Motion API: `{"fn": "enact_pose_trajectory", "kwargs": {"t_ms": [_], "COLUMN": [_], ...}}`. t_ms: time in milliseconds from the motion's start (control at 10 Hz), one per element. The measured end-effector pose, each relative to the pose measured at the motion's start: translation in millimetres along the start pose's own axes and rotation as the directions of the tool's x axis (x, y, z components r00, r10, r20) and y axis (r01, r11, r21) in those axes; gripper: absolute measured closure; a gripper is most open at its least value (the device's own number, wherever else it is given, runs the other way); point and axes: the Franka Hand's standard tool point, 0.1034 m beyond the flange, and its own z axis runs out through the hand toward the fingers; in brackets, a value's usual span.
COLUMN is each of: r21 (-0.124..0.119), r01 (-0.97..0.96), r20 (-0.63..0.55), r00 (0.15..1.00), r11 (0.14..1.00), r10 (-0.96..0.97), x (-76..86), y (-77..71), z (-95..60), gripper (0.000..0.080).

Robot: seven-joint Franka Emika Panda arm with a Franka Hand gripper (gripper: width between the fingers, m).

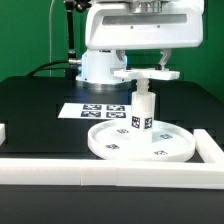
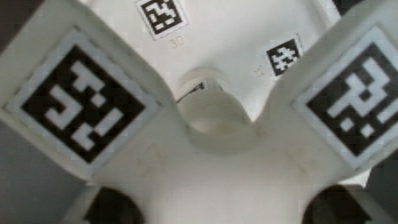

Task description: Assemble round table

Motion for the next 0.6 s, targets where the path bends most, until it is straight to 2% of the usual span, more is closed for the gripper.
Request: {"fn": "enact_pose_trajectory", "kwargs": {"t_ms": [600], "r21": [-0.002], "r01": [0.018], "r20": [-0.022], "r00": [1.0], "r11": [1.0], "r10": [-0.018], "x": [7.1], "y": [-5.1], "z": [2.4], "gripper": [0.0353]}}
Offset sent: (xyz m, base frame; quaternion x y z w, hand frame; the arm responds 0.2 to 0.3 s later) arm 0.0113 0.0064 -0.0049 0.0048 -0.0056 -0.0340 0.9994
